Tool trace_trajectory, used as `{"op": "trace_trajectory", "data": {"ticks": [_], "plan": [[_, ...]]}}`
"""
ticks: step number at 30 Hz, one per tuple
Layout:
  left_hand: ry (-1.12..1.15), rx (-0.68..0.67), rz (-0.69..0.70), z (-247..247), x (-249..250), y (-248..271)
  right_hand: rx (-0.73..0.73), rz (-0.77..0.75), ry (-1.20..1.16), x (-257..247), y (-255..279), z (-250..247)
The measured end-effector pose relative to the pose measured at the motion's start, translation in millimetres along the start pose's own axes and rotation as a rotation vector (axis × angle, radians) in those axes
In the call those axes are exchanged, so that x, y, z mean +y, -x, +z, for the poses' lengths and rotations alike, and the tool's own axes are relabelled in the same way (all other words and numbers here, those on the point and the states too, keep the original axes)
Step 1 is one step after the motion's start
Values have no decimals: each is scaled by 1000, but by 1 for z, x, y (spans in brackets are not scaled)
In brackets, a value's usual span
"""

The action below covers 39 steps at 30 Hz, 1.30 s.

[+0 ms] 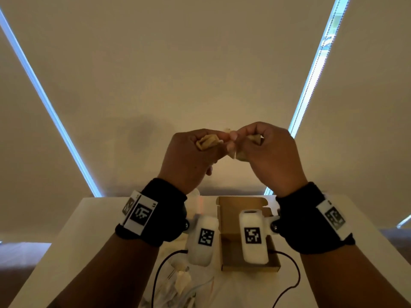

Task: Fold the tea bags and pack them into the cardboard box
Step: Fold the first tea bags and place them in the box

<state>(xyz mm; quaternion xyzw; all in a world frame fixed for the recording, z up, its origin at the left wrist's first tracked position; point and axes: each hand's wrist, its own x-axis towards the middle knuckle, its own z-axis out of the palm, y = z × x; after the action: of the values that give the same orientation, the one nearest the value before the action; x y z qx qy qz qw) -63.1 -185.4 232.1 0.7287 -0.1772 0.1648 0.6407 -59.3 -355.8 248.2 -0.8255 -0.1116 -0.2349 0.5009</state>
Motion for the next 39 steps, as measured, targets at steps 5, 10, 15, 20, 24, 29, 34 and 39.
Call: {"op": "trace_trajectory", "data": {"ticks": [5,10,15,20,24,29,34,39], "plan": [[126,27,-87,4,-4,-4,-83,-10,25,-2,2,5],[238,55,-188,1,-11,-10,-194,-2,-131,0,2,0],[316,60,-275,-3,-10,-10,-251,53,-330,12,-4,-9],[353,-17,-287,-8,-4,-10,-115,27,-206,20,-9,-18],[346,-123,-308,-10,-3,-11,-106,43,-142,19,-12,-16],[279,-144,-298,-6,-4,-15,-155,18,-164,14,-13,-13],[225,-72,-266,5,-10,-17,-215,-6,-171,13,-12,-10],[215,33,-241,16,-17,-19,-182,16,-178,23,-12,-9]]}}
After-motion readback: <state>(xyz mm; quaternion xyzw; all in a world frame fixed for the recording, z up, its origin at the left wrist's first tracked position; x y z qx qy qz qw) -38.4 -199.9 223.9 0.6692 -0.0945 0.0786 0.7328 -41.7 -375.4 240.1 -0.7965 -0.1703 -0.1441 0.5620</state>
